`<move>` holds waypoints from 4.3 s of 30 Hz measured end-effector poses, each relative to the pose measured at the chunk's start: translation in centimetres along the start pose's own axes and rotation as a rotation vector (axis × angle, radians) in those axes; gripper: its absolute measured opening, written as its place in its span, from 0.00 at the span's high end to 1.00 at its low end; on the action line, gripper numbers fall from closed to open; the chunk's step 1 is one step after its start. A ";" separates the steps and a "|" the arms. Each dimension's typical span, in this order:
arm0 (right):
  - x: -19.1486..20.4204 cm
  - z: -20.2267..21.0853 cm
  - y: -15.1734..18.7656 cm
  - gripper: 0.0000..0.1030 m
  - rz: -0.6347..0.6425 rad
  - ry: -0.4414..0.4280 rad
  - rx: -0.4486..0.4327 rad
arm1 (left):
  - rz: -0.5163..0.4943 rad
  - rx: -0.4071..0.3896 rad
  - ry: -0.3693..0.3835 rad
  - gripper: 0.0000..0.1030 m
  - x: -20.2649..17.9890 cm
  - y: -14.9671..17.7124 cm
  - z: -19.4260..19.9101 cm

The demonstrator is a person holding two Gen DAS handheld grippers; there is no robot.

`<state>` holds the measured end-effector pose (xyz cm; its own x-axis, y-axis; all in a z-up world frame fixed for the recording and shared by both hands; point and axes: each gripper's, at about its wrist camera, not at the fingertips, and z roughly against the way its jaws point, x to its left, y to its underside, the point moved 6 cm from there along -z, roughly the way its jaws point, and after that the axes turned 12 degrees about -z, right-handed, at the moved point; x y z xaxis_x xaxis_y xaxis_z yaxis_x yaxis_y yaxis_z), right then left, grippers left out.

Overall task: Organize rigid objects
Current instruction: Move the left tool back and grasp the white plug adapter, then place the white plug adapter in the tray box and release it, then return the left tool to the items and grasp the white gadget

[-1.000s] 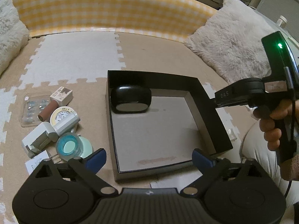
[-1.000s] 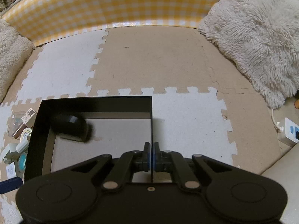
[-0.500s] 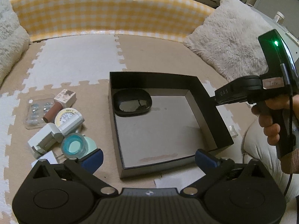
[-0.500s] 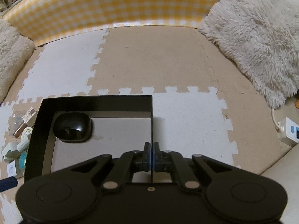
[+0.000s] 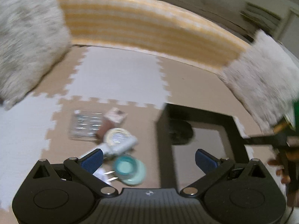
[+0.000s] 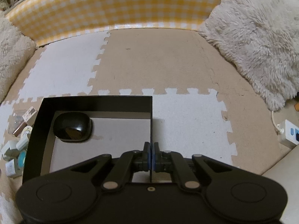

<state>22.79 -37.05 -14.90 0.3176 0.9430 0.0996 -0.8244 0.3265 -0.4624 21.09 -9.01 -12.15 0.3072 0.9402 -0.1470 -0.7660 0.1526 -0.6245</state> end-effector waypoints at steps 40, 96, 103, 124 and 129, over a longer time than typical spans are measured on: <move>-0.2 -0.1 0.5 0.98 -0.010 -0.001 0.028 | 0.233 0.182 -0.109 0.53 6.5 6.0 -4.4; 0.0 -0.1 0.5 0.98 0.001 0.017 0.034 | -0.100 0.054 0.164 0.52 -7.6 2.1 -3.1; -0.1 -0.1 0.5 0.98 0.000 0.015 0.035 | -0.143 0.091 0.161 0.48 -8.2 2.7 -3.2; -0.1 -0.1 0.7 0.98 -0.014 -0.001 0.046 | -0.195 0.065 0.169 0.09 -9.6 2.7 -1.2; -0.4 0.2 0.8 0.98 -0.024 -0.015 0.045 | -0.194 0.024 0.145 0.02 -8.9 1.9 -0.4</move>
<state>21.95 -37.16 -15.14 0.3309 0.9355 0.1241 -0.8370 0.3517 -0.4193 17.16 -17.22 -12.31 0.5260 0.8396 -0.1354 -0.6973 0.3346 -0.6338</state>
